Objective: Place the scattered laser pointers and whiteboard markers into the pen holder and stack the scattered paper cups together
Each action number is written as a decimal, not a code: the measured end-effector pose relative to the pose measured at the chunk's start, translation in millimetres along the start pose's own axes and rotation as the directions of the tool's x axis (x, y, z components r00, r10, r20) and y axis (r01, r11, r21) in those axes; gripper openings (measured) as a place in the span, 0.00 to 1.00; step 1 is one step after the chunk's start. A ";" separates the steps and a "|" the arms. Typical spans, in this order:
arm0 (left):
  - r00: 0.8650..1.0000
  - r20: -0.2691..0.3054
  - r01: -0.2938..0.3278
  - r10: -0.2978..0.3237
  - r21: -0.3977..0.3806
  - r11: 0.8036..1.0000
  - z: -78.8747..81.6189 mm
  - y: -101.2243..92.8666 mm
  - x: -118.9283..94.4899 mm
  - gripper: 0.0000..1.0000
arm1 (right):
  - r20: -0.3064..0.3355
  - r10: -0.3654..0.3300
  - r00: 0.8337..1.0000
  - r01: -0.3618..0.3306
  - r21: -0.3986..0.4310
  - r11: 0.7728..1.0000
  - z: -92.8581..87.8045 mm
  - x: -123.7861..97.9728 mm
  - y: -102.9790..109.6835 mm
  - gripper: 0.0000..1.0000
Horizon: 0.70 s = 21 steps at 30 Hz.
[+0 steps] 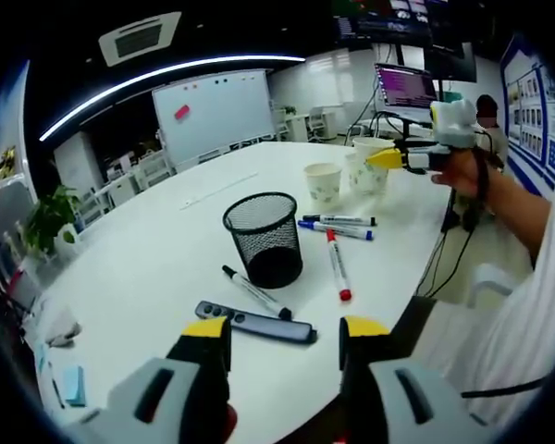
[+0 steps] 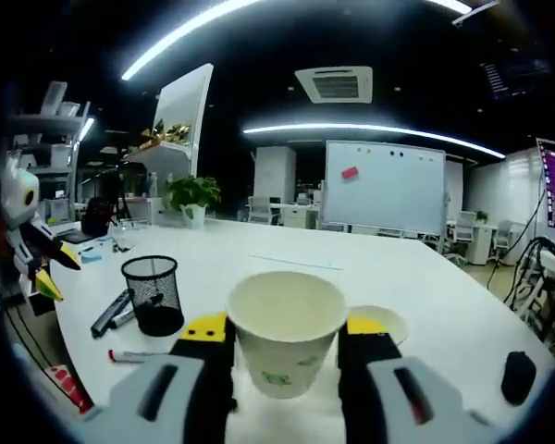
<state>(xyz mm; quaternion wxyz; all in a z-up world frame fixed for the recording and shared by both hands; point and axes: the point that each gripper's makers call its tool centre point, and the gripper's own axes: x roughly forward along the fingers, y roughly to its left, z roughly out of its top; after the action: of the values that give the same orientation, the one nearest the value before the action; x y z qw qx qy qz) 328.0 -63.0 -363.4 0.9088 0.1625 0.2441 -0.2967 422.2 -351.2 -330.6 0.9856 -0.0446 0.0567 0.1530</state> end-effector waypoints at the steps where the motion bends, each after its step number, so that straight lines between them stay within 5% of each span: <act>1: 1.000 0.001 -0.001 0.001 0.000 1.000 0.4 0.0 -0.2 0.47 | 0.002 0.001 1.000 -0.001 0.003 1.000 0.7 -0.3 0.7 0.43; 21: 1.000 -0.002 0.003 -0.003 -0.012 1.000 -2.7 -2.1 0.6 0.47 | 0.074 0.014 0.997 -0.017 0.042 0.999 28.1 -2.4 3.8 0.44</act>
<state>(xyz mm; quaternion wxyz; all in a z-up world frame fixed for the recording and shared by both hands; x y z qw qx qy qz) 326.1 -63.7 -366.3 0.9092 0.1567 0.2469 -0.2964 421.5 -345.3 -302.7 0.9865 -0.0174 0.0240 0.1610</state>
